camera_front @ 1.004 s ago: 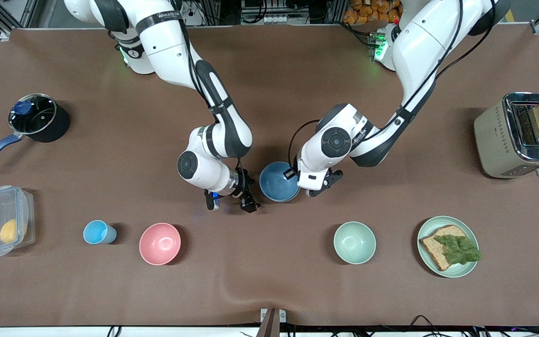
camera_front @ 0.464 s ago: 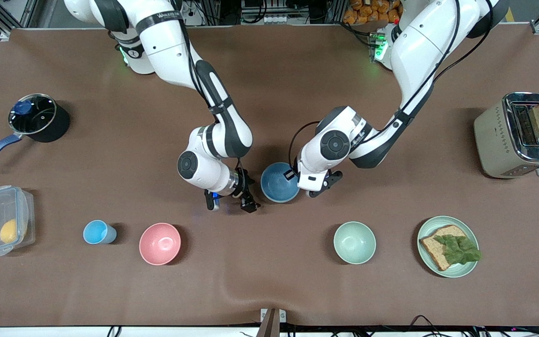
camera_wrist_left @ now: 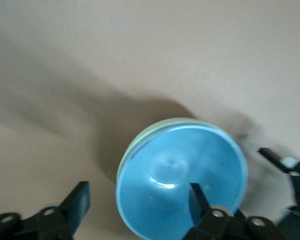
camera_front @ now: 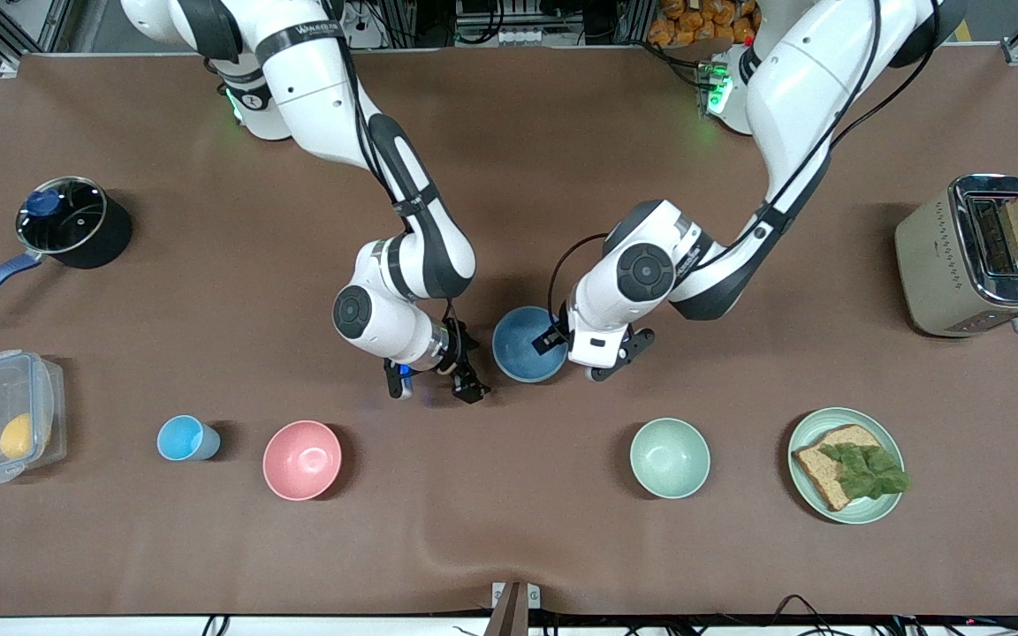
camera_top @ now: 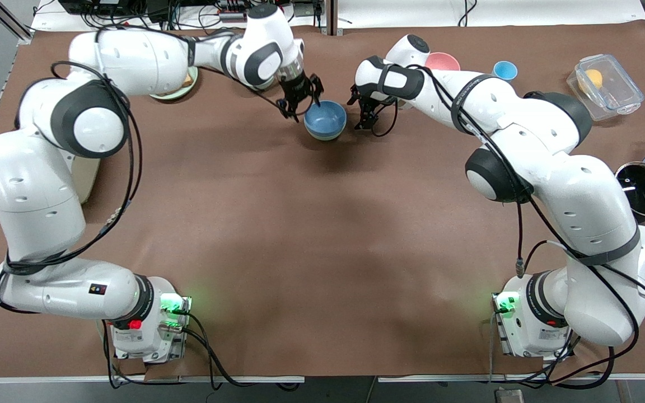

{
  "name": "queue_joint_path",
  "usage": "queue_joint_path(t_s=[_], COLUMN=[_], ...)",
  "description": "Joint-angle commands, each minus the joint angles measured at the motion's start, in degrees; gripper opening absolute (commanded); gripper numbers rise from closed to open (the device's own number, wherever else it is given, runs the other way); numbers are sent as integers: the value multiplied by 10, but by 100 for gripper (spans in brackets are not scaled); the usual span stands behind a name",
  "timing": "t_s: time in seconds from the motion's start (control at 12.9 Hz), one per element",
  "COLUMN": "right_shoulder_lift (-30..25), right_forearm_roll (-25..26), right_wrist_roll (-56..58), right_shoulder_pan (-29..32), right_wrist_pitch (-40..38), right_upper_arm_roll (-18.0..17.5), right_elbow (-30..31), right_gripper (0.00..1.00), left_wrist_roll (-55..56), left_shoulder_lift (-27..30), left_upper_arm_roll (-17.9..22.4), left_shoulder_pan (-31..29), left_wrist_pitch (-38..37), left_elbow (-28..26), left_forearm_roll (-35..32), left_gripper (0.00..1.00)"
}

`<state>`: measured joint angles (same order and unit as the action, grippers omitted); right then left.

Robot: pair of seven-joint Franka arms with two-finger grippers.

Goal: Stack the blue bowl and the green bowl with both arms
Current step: 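Open both grippers and lift them off the stacked bowls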

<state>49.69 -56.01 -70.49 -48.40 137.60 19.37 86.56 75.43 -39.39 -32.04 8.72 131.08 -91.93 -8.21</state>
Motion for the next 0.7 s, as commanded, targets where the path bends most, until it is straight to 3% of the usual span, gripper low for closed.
queue_joint_path(t_s=[0.0, 0.15, 0.39, 0.62], right_shoulder_lift=[-27, -47, -71, -74], right_forearm_roll=[15, 15, 13, 13], right_wrist_roll=[3, 12, 117, 182], right_shoulder_pan=[4, -3, -27, -35], right_wrist_pitch=[-34, -155, -353, -470], right_upper_arm_roll=[31, 113, 251, 354], right_elbow=[9, 5, -2, -45], right_gripper=[100, 100, 100, 100], left_wrist_roll=[2, -24, -103, -151], left_shoulder_lift=[80, 125, 190, 246], left_upper_arm_roll=[4, 2, 2, 1], left_shoulder_pan=[-12, -32, -56, -74], left_wrist_pitch=[-42, -80, -128, -187], left_elbow=[-14, -14, -13, -11], left_forearm_roll=[-25, -63, -63, -54], left_gripper=[100, 100, 100, 100])
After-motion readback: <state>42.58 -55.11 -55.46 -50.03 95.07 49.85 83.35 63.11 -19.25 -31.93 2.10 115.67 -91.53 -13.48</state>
